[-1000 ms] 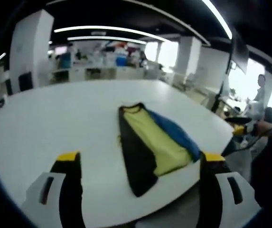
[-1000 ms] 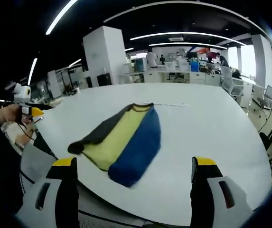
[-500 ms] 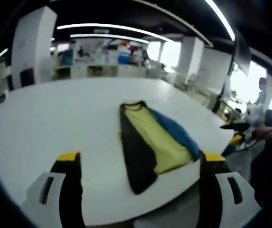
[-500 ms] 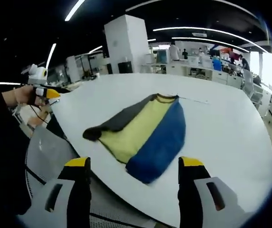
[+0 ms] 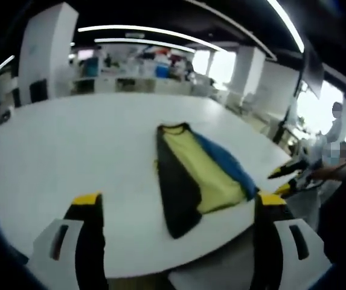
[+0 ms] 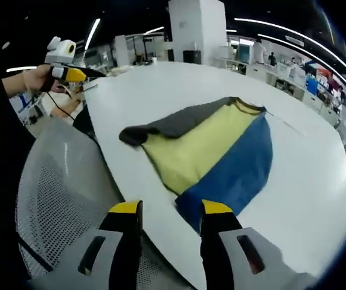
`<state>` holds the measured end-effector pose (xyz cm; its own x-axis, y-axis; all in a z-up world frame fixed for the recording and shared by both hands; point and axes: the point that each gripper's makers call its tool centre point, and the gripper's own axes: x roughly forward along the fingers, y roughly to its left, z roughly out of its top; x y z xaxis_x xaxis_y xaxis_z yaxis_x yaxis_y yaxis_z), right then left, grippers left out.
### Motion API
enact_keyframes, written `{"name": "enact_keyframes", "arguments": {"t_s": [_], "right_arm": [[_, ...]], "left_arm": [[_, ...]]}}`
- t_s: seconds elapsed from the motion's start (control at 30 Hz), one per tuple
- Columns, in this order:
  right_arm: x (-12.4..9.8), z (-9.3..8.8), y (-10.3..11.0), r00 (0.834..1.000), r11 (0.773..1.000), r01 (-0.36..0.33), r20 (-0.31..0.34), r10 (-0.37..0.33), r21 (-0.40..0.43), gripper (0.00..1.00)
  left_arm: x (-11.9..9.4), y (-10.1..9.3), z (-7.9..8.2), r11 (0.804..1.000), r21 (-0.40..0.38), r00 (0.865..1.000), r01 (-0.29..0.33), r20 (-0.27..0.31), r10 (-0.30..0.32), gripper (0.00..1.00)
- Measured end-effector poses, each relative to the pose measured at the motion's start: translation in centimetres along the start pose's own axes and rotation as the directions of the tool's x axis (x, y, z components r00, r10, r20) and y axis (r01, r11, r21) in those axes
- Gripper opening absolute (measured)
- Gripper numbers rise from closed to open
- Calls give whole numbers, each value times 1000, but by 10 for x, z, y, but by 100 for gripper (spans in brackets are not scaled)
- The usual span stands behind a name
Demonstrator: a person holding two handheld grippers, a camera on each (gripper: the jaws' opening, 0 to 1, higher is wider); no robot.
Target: Fold the garment on the visible template until the final outline fits inside the template.
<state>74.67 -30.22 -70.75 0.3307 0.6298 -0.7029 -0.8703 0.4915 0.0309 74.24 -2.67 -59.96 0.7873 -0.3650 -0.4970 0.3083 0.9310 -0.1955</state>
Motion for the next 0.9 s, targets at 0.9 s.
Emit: {"name": "enact_keyframes", "arguments": {"t_s": [0.9], "right_arm": [[65, -40, -26, 985, 997, 59, -157, -65, -41, 20]], "left_arm": [[-3, 17, -18, 997, -59, 998, -47, -52, 44, 99]]}}
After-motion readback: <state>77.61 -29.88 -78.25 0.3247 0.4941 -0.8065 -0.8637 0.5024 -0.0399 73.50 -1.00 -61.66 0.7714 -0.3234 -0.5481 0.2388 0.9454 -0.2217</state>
